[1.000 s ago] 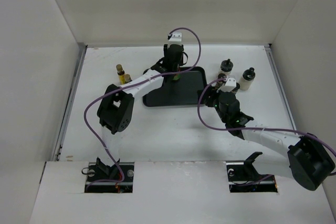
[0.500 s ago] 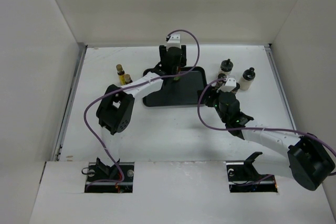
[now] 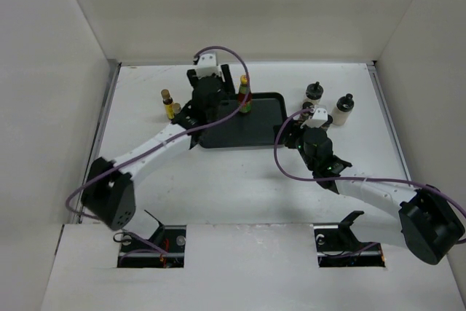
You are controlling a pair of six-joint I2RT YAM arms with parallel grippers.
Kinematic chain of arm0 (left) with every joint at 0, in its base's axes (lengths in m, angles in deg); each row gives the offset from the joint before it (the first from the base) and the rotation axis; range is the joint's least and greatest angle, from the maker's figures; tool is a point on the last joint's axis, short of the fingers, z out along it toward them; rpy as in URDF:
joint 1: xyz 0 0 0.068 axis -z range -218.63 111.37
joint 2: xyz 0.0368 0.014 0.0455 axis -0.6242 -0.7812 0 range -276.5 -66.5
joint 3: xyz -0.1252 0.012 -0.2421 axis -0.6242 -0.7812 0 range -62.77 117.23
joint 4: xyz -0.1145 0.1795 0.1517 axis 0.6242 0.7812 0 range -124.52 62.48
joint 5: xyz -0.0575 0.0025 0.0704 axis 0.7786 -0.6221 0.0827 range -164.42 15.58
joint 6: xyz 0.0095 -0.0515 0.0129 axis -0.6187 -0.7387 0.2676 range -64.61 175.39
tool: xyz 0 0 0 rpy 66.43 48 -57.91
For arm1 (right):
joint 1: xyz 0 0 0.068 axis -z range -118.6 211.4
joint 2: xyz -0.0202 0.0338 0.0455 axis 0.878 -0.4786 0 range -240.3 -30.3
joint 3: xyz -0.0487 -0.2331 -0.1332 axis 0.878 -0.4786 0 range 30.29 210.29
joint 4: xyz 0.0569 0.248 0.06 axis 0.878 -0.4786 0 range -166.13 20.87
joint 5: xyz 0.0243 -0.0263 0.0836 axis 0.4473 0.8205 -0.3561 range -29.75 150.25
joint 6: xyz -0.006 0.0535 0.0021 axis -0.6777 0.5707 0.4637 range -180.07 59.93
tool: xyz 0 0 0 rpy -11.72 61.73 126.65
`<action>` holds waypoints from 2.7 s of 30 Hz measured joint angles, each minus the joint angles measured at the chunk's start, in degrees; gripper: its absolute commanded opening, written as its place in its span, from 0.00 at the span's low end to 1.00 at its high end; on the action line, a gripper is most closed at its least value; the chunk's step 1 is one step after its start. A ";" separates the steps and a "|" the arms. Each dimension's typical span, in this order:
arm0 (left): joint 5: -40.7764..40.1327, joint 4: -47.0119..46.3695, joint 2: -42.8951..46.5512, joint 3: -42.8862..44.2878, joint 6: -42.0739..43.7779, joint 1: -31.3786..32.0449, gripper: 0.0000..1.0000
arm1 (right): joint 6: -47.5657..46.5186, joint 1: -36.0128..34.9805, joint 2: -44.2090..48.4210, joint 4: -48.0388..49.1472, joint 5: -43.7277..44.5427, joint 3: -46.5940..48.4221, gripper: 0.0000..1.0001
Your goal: Organize the condiment bottles
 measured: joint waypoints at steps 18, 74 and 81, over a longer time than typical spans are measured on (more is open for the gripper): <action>-4.46 6.95 14.23 -21.46 -8.04 -13.97 0.55 | 0.00 -0.02 -0.70 0.00 -0.02 0.00 0.85; -1.79 -1.20 -18.23 3.41 -4.90 -1.57 0.22 | -0.04 -0.02 -2.71 -0.11 -0.02 0.02 0.87; -1.77 -3.41 -20.17 4.44 -4.55 -1.60 0.30 | -0.04 -0.02 -2.71 -0.13 -0.02 0.02 0.87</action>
